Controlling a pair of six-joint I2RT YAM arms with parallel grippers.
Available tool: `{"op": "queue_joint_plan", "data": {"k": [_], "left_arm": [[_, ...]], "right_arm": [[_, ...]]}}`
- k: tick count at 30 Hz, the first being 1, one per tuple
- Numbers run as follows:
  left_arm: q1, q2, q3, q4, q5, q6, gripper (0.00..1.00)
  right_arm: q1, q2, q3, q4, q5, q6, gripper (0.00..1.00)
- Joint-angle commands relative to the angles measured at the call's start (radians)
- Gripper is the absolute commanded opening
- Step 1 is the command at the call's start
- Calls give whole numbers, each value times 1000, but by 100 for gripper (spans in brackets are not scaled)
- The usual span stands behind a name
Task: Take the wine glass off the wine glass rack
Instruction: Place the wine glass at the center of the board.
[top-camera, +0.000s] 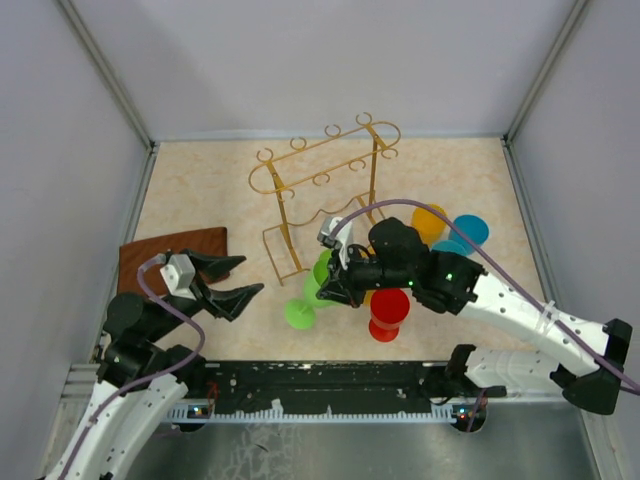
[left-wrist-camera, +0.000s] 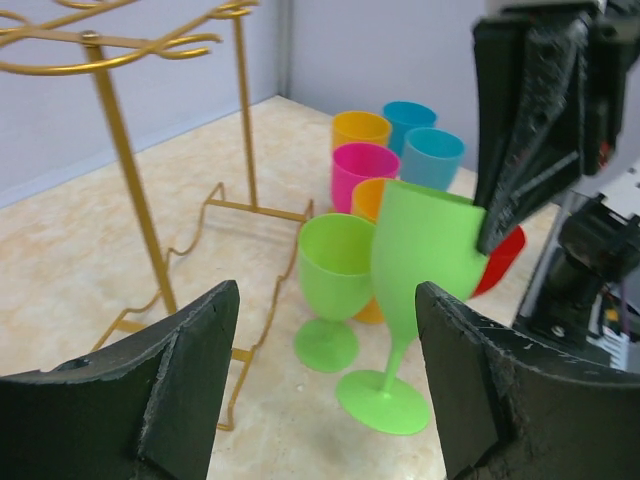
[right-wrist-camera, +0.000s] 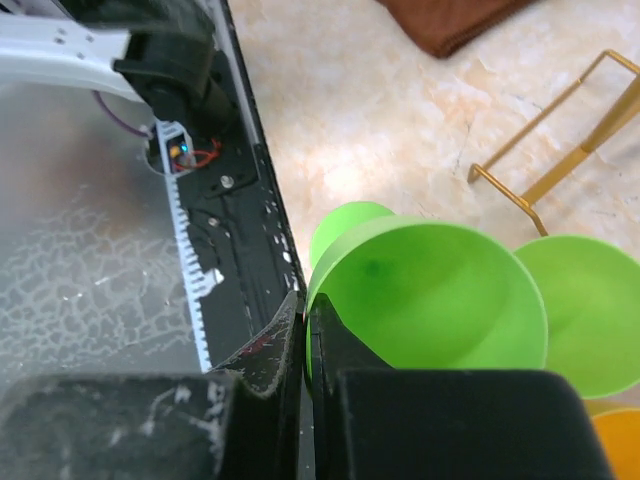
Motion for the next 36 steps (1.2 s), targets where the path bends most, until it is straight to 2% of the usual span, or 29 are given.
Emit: {"op": "queue_joint_plan", "data": {"k": [1, 5, 12, 15, 19, 22, 26, 36], "left_arm": [[1, -35, -10, -15, -201, -35, 78], [1, -48, -25, -33, -253, -52, 81], [2, -57, -31, -6, -224, -60, 81], [2, -64, -24, -11, -226, -46, 81], [1, -75, -27, -35, -254, -41, 81], [1, -82, -42, -19, -259, -47, 81], [1, -79, -46, 0, -245, -48, 81], [1, -78, -31, -46, -250, -23, 81]], "right_arm": [[48, 37, 71, -77, 132, -93, 0], [81, 48, 64, -91, 144, -140, 0], [87, -9, -31, -1, 17, -260, 0], [103, 0, -59, -36, 13, -256, 0], [168, 8, -82, -118, 110, -220, 0], [197, -1, -103, -99, 155, -187, 0], [204, 32, -135, -92, 233, -175, 0], [205, 178, -58, -219, 326, -169, 0]]}}
